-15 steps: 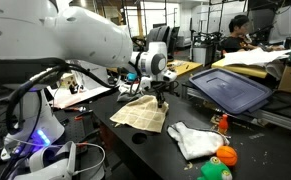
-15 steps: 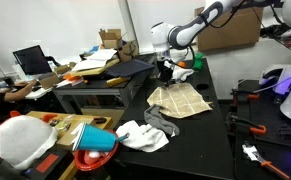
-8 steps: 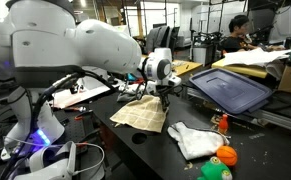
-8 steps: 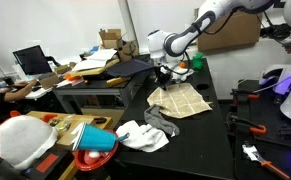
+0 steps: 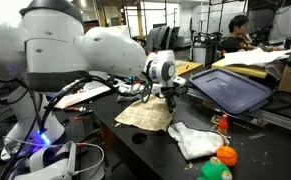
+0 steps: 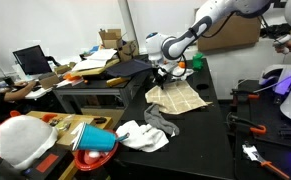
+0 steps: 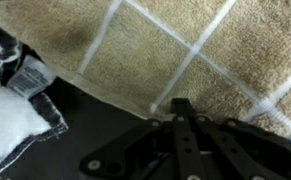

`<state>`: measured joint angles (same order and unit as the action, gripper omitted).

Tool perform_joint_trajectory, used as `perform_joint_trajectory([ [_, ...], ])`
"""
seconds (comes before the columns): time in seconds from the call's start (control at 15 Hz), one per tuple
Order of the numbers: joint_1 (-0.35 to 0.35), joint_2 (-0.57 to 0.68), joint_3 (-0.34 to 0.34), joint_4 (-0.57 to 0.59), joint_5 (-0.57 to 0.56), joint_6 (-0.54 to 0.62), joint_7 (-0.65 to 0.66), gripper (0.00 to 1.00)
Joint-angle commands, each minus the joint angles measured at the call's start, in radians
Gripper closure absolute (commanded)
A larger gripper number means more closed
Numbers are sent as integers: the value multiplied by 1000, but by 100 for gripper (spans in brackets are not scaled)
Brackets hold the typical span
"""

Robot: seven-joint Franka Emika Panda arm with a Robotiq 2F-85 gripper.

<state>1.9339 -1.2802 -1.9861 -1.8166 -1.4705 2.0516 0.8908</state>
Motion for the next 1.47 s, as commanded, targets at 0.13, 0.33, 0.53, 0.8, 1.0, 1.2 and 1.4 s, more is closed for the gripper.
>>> perform_joint_trajectory([
  [0.13,45,-48,-7,133,-58,-10,82,100],
  [0.33,60,-68,-4,190,-60,-26,144,100],
  [0.53,64,-75,10,212,-54,-27,208,100],
  [0.8,-45,-8,77,40,-41,-26,210,87],
  [1.0,-164,52,185,-140,6,-86,83,60],
  [1.2,-246,96,319,-265,114,-185,-37,35],
  [1.4,-296,163,467,-352,259,-292,-135,14],
])
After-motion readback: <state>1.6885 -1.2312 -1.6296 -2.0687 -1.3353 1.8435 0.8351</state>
